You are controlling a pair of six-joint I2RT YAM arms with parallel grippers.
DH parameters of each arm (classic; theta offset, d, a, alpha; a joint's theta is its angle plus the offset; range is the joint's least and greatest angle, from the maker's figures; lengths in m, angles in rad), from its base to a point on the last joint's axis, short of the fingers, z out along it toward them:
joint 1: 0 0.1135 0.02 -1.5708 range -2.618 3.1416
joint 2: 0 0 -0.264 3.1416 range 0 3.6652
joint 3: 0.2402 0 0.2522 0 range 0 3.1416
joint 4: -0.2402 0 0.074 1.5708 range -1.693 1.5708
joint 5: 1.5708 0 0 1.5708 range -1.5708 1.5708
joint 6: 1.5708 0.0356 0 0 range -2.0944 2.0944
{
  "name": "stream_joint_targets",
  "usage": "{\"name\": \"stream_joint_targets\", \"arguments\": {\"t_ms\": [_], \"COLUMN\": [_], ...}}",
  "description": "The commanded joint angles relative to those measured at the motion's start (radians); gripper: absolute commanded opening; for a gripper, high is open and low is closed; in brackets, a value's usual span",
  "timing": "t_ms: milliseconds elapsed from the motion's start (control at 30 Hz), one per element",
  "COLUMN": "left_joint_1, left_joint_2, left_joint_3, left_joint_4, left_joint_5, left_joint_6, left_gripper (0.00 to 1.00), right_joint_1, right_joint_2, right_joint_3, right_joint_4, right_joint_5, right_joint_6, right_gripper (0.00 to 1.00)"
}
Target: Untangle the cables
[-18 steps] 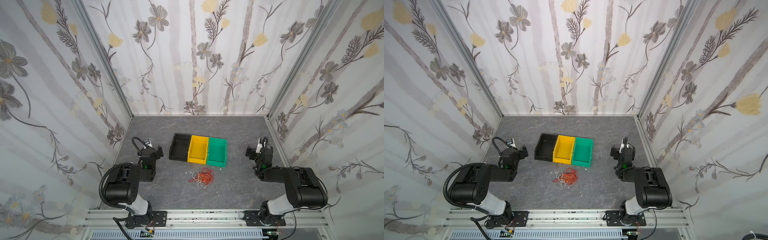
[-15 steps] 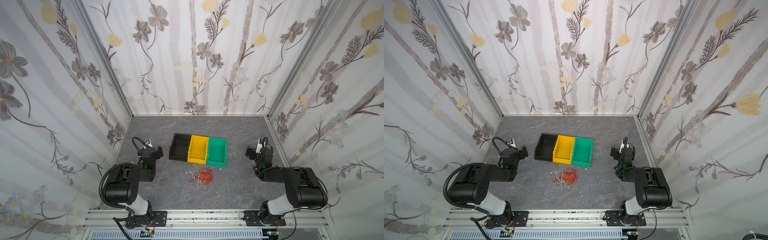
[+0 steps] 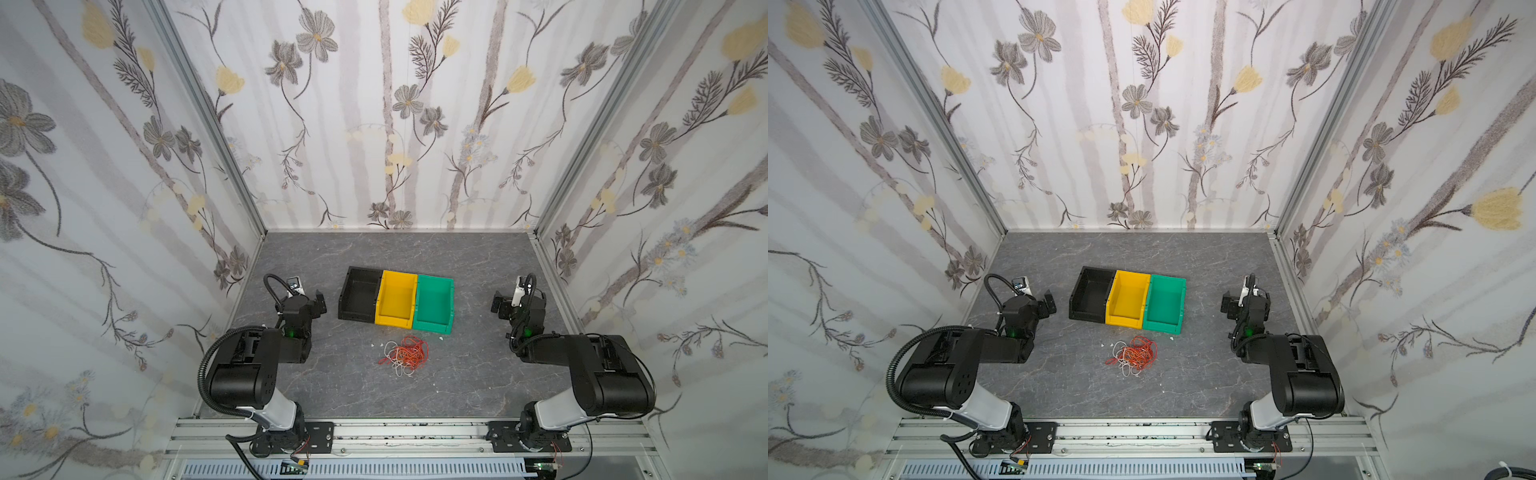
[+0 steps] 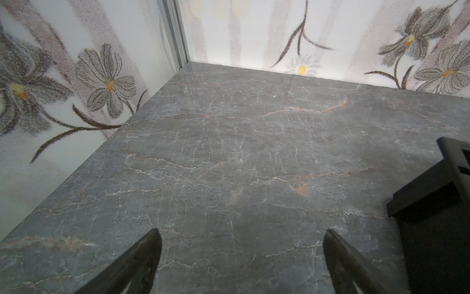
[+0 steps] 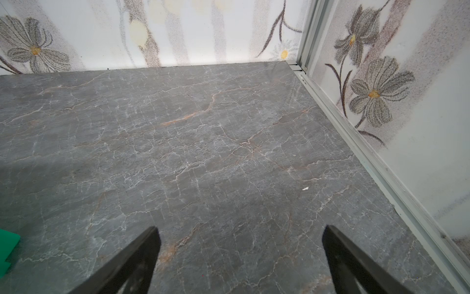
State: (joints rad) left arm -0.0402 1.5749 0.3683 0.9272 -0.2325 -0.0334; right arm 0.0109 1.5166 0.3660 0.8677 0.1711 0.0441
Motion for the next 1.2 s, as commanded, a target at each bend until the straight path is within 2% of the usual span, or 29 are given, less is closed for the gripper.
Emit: {"name": "stream_joint_targets", "arguments": {"t_ms": [0, 533, 600, 667, 733, 800, 900, 1067, 1167], "left_joint_1": [0.0, 0.003, 0.003, 0.003, 0.003, 0.001, -0.007, -0.074, -0.122], "left_joint_2": [-0.005, -0.007, -0.009, -0.062, -0.113, -0.142, -0.185, -0.273, -0.337], "left_joint_3": [0.004, 0.007, 0.008, 0.055, 0.145, 0.222, 0.323, 0.41, 0.417], "left_joint_4": [0.016, 0.013, 0.018, -0.111, -0.324, -0.484, -0.702, -0.944, -1.03], "left_joint_5": [-0.006, 0.0, -0.001, -0.002, 0.011, 0.023, 0.031, 0.092, 0.155], "left_joint_6": [-0.006, -0.007, -0.006, -0.008, -0.007, -0.016, -0.1, -0.203, -0.278], "left_gripper": [1.0, 1.0, 1.0, 1.0, 1.0, 0.96, 0.9, 0.89, 0.9], "right_joint_1": [0.001, -0.003, -0.005, -0.004, 0.0, 0.0, 0.007, 0.139, 0.216], "right_joint_2": [-0.001, -0.004, -0.039, -0.106, -0.16, -0.201, -0.232, -0.273, -0.301], "right_joint_3": [0.001, -0.001, 0.011, 0.059, 0.118, 0.173, 0.226, 0.321, 0.333], "right_joint_4": [0.024, 0.029, -0.018, -0.161, -0.311, -0.449, -0.58, -0.822, -0.9], "right_joint_5": [0.011, 0.004, 0.001, -0.013, -0.014, -0.026, -0.071, -0.079, -0.149], "right_joint_6": [-0.004, 0.0, 0.002, -0.007, -0.012, 0.016, 0.081, 0.14, 0.259], "right_gripper": [0.99, 0.99, 0.99, 0.99, 0.98, 0.98, 0.99, 0.99, 0.99]}}
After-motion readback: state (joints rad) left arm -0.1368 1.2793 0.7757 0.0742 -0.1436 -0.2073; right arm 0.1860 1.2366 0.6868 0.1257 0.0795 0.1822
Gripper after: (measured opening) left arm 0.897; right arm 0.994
